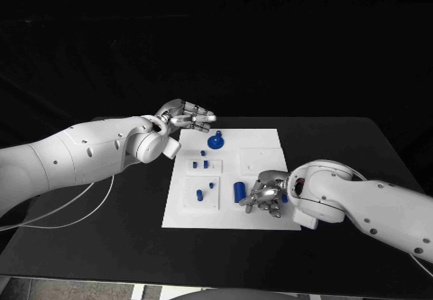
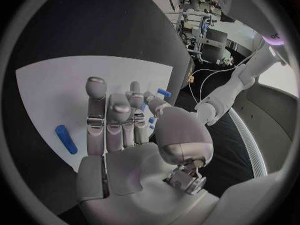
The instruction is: Assemble the parts on the task board
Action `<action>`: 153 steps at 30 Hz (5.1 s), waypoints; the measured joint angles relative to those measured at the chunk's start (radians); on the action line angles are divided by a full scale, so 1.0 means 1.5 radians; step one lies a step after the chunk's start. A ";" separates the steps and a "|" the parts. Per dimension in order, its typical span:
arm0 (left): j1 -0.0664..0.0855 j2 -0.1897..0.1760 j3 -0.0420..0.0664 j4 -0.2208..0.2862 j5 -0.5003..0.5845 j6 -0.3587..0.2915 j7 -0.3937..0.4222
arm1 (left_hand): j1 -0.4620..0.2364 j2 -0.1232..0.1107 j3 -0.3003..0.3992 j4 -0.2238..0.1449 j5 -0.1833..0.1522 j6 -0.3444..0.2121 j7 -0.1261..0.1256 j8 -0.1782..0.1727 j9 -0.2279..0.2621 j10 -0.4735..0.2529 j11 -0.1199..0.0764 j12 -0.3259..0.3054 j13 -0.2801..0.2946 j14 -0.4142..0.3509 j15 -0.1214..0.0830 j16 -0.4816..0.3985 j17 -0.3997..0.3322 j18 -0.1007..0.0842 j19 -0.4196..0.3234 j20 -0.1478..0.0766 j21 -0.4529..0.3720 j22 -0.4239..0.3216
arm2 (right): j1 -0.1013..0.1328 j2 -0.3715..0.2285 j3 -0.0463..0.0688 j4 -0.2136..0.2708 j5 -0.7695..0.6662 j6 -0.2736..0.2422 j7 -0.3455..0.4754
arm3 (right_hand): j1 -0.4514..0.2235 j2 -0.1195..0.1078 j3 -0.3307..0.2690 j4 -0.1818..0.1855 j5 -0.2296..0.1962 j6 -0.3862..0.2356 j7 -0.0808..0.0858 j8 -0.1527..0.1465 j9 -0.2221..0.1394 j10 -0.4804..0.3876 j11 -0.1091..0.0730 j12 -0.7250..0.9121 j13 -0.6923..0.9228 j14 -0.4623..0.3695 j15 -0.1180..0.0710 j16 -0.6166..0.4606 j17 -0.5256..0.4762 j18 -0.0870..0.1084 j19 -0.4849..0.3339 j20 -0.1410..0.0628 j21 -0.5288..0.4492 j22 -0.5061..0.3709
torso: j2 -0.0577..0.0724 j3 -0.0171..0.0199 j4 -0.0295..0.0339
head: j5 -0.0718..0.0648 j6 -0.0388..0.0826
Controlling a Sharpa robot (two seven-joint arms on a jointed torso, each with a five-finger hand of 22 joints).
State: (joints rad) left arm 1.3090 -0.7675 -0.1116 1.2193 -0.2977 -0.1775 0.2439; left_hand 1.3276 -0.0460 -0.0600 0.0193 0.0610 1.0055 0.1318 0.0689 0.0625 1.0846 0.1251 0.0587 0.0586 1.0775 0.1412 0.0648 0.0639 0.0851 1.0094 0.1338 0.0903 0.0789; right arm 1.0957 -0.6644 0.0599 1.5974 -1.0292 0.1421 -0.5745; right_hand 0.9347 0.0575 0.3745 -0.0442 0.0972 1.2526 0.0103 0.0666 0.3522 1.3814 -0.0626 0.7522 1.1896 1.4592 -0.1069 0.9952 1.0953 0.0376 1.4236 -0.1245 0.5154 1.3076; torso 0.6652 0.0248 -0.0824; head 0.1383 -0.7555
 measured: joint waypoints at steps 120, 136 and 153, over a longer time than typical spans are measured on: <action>0.000 -0.012 -0.001 0.007 -0.008 0.035 -0.009 | -0.010 -0.024 0.016 0.043 -0.003 0.000 0.014 0.002 0.000 0.002 0.017 0.000 0.000 -0.007 0.007 0.000 0.000 -0.010 -0.005 0.005 0.000 -0.001 | -0.020 -0.039 0.036 -0.044 -0.292 0.060 -0.062 | 0.126 -0.117 -0.065 0.034 -0.029 -0.062 0.014 -0.002 0.451 0.020 0.013 0.014 0.016 0.001 0.008 0.008 -0.006 0.010 -0.004 0.013 -0.002 0.000 | -0.007 0.0001 -0.0086 | -0.030 -0.005; 0.000 -0.012 -0.001 0.009 -0.016 0.054 -0.016 | -0.015 -0.028 0.020 0.061 -0.003 0.000 0.014 0.002 0.000 0.002 0.017 0.000 0.000 -0.007 0.007 0.000 0.000 -0.010 -0.005 0.005 -0.002 -0.001 | -0.010 -0.023 0.020 -0.051 -0.313 0.059 -0.055 | 0.112 -0.119 -0.025 -0.005 0.192 -0.082 0.017 -0.002 0.451 0.010 0.023 0.018 0.016 0.001 0.013 0.008 -0.006 0.010 -0.006 0.020 -0.008 0.000 | -0.007 0.0003 -0.0091 | -0.030 -0.003; 0.000 -0.014 -0.001 0.010 -0.019 0.060 -0.022 | -0.014 -0.028 0.018 0.063 -0.003 -0.002 0.017 0.002 0.000 0.002 0.017 0.000 0.000 -0.007 0.007 0.000 0.000 -0.010 -0.005 0.005 -0.002 -0.001 | -0.007 -0.018 0.017 -0.064 -0.265 0.051 -0.036 | 0.045 -0.075 0.029 -0.030 0.428 -0.100 0.039 -0.001 0.519 -0.003 0.026 0.018 0.014 -0.001 0.016 0.008 -0.003 0.031 -0.056 0.018 0.107 0.000 | -0.007 0.0008 -0.0097 | -0.025 -0.007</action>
State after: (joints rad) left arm 1.3087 -0.7886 -0.1131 1.2345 -0.3256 -0.0879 0.2108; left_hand 1.3059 -0.0876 -0.0328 0.1135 0.0571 1.0019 0.1568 0.0726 0.0625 1.0881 0.1503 0.0587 0.0586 1.0664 0.1523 0.0648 0.0639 0.0698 1.0023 0.1409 0.0866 0.0781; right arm 1.0852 -0.6908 0.0856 1.5019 -1.4268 0.2183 -0.6287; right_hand 1.0027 -0.0551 0.4175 -0.0897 0.7398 1.1018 0.0688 0.0650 1.1310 1.3772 -0.0230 0.7788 1.2106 1.4578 -0.0833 1.0066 1.0911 0.0846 1.3395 -0.0979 0.6758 1.3074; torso 0.6541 0.0260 -0.0968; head 0.1009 -0.7658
